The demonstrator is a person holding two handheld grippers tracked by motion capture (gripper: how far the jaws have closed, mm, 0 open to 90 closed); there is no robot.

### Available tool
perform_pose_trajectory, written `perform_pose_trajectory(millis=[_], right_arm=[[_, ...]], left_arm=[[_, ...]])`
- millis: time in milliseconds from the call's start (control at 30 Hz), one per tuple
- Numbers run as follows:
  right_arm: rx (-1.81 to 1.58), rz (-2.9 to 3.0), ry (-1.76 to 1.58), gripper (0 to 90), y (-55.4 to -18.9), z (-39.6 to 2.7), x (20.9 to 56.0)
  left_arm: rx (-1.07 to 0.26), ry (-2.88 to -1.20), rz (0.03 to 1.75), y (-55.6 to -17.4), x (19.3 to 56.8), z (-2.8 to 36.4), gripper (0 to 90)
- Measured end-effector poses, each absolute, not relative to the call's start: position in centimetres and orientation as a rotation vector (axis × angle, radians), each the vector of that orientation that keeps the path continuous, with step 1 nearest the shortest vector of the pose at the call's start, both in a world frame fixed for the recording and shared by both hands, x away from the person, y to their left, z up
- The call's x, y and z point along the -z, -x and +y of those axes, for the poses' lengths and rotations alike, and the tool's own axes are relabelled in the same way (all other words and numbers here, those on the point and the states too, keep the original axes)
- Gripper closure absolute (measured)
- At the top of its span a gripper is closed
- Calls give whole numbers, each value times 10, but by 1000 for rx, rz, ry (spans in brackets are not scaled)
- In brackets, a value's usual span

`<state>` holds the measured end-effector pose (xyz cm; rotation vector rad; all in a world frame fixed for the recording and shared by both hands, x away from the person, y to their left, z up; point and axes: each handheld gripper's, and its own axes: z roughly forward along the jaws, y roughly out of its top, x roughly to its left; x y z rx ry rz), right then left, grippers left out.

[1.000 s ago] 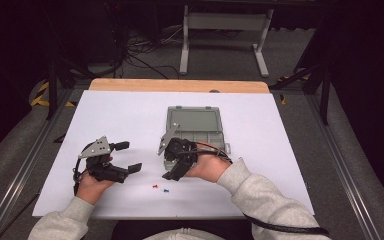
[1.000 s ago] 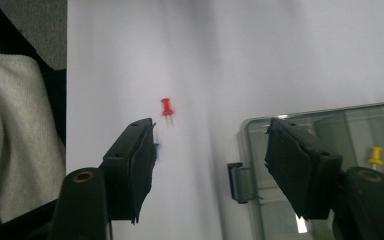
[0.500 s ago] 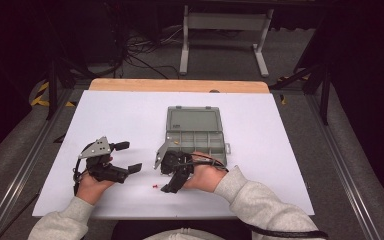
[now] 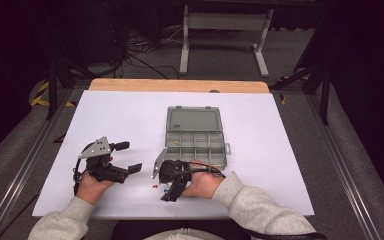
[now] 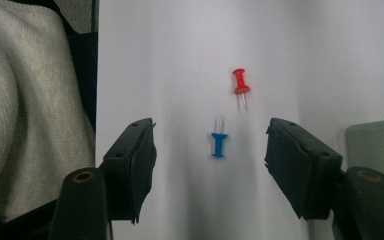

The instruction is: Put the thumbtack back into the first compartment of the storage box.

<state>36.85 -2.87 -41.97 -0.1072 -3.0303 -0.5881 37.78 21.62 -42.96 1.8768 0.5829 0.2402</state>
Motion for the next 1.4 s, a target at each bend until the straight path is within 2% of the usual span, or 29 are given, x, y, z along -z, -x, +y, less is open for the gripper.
perform_pose_trajectory(millis=[567,1033,1400], right_arm=[[547,-3017,93,406,-365,-23,431],[532,-3079,68,642,-367,-20,429],[518,-3116,70,780,-368,-19,429]], left_arm=[[-240,-1879,582,-378,430,216,56],[-236,-1883,580,-378,430,216,56],[-237,-1883,580,-378,430,216,57]])
